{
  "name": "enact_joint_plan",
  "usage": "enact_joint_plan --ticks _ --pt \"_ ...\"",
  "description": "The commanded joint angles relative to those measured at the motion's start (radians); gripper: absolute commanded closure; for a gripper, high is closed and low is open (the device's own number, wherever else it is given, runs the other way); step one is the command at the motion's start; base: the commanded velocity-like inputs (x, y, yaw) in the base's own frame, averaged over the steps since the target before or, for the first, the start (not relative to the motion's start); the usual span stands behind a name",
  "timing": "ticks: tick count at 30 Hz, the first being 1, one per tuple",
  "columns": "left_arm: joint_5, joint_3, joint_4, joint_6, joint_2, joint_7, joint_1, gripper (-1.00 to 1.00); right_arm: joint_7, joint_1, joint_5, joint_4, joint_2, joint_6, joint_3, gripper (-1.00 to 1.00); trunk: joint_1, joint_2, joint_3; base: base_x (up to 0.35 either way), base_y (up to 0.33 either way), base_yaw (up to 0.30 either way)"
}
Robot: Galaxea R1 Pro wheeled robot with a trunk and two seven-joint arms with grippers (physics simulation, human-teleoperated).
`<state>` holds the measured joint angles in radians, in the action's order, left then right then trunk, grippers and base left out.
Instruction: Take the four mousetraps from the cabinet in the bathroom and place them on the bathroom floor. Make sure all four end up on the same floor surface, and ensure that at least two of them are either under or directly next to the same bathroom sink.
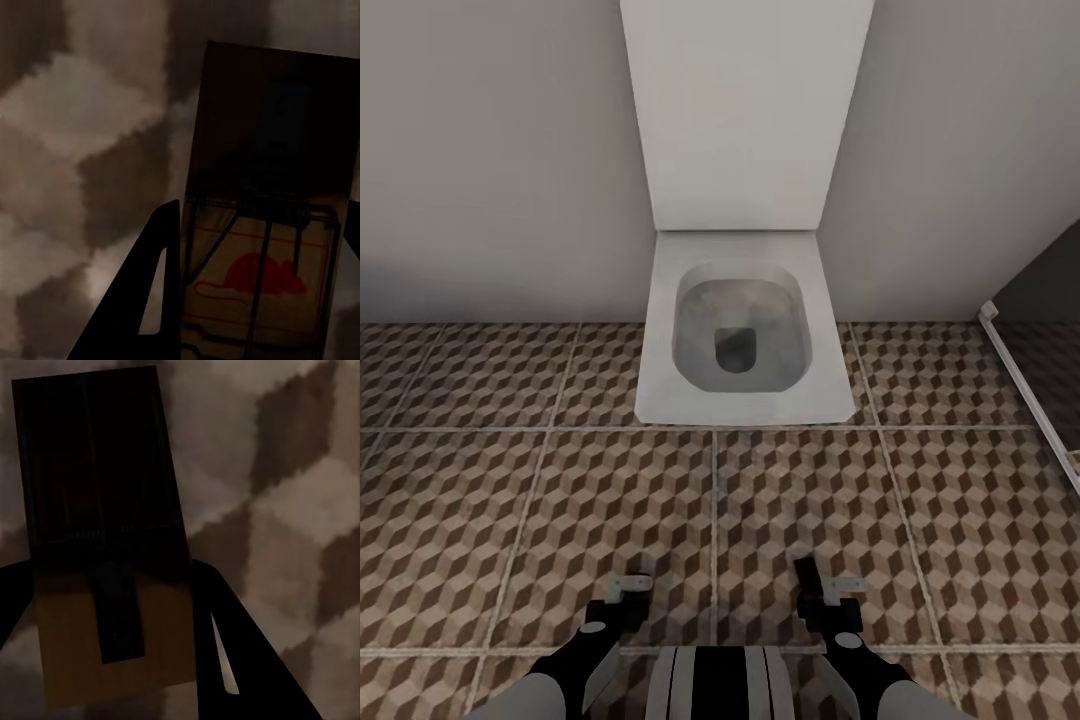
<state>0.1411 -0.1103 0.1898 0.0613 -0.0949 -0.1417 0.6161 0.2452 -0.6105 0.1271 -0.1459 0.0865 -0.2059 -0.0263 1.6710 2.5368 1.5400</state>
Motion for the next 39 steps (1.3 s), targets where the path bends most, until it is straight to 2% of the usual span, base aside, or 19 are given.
enact_joint_plan --ticks 1,10,13,24,27,39 --pt "0.013 -0.006 -0.001 0.003 -0.001 -0.007 0.001 1.00 0.005 0.000 -0.004 0.005 0.001 0.023 -0.001 1.00 0.000 0.000 0.001 0.000 0.000 0.000" --pt "0.014 -0.009 -0.002 0.051 0.002 -0.007 0.001 1.00 0.004 0.000 -0.016 0.005 -0.005 0.015 -0.004 1.00 0.000 0.000 0.001 0.000 0.000 0.000" --pt "0.014 -0.009 -0.002 0.057 0.003 -0.005 0.001 1.00 0.003 0.000 -0.018 0.006 -0.004 -0.014 -0.006 1.00 0.000 0.000 0.001 0.000 0.000 0.000" --pt "0.012 -0.009 0.061 0.041 0.000 0.012 0.001 1.00 0.003 0.000 -0.022 0.032 -0.007 -0.088 -0.010 1.00 0.000 0.000 0.001 0.000 0.000 0.000" --pt "0.012 -0.009 0.066 0.042 0.003 0.013 0.001 1.00 0.002 0.000 -0.036 0.035 -0.010 -0.109 -0.010 1.00 0.000 0.000 0.001 0.000 0.000 0.000" --pt "0.015 -0.006 0.069 0.041 0.001 0.020 0.001 1.00 -0.008 0.000 -0.050 0.037 -0.013 -0.118 -0.009 1.00 0.000 0.000 0.001 0.000 0.000 0.000"
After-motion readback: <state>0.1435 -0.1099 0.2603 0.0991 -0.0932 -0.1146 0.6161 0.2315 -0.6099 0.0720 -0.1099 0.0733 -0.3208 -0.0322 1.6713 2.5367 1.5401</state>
